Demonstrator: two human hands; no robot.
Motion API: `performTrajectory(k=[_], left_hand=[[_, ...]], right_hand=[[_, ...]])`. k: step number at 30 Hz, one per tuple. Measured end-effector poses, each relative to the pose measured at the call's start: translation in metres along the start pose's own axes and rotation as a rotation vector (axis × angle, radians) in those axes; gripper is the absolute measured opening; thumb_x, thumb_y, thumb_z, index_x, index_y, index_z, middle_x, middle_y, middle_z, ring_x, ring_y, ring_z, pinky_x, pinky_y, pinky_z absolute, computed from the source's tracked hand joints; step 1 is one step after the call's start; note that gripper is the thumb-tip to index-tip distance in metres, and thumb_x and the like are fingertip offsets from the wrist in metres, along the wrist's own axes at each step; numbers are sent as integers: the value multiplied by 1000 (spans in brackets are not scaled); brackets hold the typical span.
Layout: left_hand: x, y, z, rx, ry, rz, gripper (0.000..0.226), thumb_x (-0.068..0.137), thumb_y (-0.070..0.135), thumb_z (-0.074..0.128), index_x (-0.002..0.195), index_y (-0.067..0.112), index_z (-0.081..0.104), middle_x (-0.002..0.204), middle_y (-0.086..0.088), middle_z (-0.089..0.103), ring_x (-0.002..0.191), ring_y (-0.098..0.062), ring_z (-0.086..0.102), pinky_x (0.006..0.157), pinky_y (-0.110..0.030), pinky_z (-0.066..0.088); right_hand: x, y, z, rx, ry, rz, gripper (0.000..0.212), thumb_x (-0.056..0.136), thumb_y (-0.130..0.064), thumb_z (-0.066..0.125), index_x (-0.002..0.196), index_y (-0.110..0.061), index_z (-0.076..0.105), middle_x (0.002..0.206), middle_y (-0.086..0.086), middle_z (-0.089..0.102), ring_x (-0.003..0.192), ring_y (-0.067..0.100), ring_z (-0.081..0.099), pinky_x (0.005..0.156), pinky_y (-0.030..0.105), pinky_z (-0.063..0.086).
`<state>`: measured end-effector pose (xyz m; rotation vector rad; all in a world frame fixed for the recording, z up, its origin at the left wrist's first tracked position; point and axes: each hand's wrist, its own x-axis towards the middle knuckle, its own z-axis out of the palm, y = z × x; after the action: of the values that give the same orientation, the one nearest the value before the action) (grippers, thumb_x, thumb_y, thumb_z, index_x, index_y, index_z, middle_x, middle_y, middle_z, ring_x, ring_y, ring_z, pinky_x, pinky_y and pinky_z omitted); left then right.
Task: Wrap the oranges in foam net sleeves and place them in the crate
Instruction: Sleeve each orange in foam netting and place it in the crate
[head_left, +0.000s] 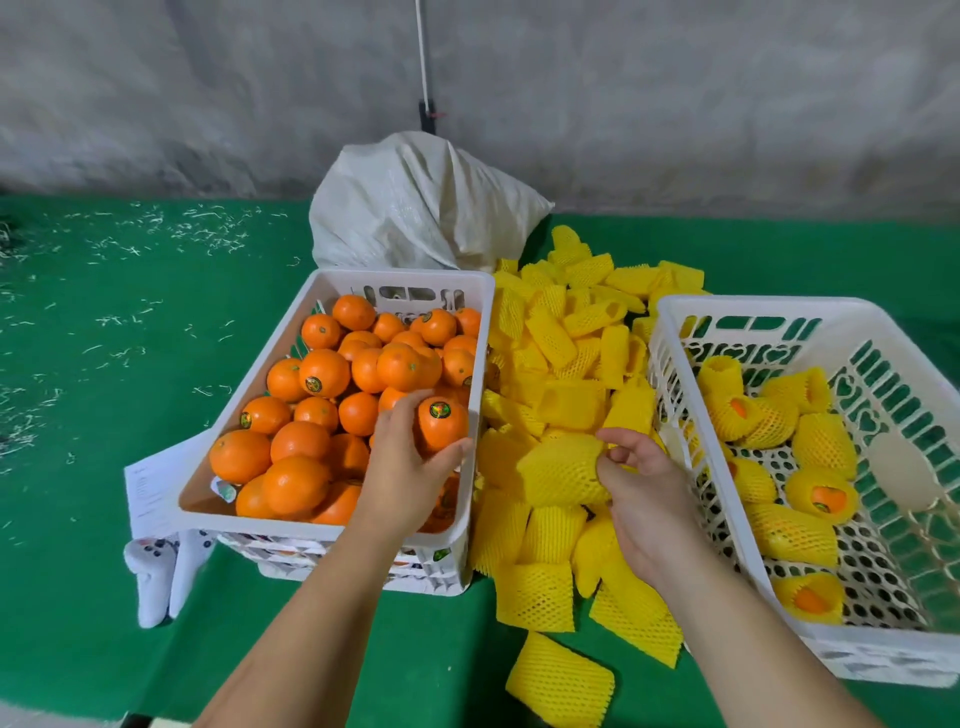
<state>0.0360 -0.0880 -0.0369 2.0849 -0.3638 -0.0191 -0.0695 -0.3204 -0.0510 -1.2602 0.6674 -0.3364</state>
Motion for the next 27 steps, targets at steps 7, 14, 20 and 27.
performTrajectory(k=[7,14,20,27], left_hand=[[-26,22,-4,-607,-369,-83,57,84,39,85,136,44,62,136,4,61,114,-15,70,86,-27,59],[-25,18,-10,-843,-673,-221,86,69,49,94,143,19,62,138,-8,64,116,-30,67,89,-40,58],[-23,18,-5,-769,-648,-198,63,82,39,81,140,20,62,124,-6,68,101,-18,70,81,-32,58],[-25,17,3,-686,-594,-90,71,81,54,82,144,49,49,139,7,53,110,-14,70,80,-34,61]], right_hand=[[-12,-17,50,-239,182,-349,22,93,-14,73,92,-33,62,82,-9,66,64,-2,57,51,17,44],[-25,-14,85,-527,-14,-304,12,96,-13,69,99,-23,63,91,-8,62,87,11,62,69,19,45],[-33,-8,69,-557,65,-405,12,99,-19,67,94,-28,61,98,-8,60,91,10,60,73,20,45],[-46,-8,64,-464,1,-355,21,99,-18,66,117,-29,68,99,-12,71,91,4,69,70,14,52]])
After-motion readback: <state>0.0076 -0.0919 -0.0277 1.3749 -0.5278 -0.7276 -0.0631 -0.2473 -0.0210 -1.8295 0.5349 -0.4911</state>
